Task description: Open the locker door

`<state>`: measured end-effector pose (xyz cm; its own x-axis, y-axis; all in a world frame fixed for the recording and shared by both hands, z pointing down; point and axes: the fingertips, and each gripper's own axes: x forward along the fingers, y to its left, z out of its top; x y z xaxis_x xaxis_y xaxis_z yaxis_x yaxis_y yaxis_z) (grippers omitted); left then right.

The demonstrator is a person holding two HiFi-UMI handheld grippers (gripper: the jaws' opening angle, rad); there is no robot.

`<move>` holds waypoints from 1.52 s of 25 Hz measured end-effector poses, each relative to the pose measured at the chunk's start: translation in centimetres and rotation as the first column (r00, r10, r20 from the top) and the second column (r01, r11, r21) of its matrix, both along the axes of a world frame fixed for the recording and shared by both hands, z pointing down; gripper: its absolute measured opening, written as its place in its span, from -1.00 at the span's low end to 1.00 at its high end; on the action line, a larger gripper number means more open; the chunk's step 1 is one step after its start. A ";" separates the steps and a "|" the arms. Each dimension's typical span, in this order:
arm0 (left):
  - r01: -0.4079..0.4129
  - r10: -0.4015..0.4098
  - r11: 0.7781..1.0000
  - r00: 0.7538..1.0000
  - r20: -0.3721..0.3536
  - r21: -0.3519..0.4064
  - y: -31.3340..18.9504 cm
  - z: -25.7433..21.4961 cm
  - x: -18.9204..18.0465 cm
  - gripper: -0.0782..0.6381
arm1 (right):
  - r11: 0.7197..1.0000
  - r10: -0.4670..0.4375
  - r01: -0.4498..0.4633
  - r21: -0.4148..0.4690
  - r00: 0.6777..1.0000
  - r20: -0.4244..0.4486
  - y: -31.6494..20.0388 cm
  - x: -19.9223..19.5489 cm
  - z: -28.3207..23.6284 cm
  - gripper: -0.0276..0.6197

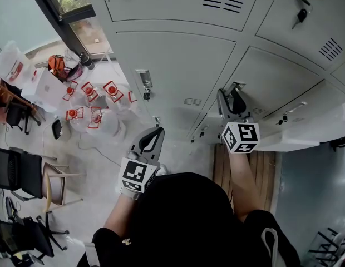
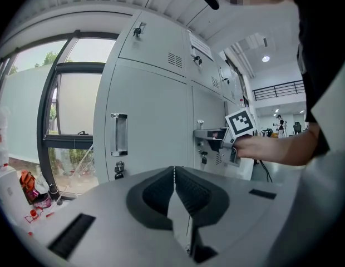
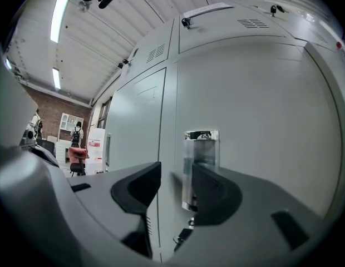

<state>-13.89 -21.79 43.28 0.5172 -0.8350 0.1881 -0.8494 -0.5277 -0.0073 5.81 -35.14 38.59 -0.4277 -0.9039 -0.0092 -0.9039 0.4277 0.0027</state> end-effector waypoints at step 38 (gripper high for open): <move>-0.644 0.644 0.762 0.765 -0.027 -0.071 3.6 2.2 21.6 -0.71 | 0.966 0.255 -0.257 0.037 0.966 0.054 19.8 10.3 -0.3 -0.57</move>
<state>7.66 -18.19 45.44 0.9283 -0.2898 0.2331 -0.3097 -0.9494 0.0529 16.12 -15.34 38.29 -0.1804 -0.9814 -0.0653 -0.9827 0.1827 -0.0301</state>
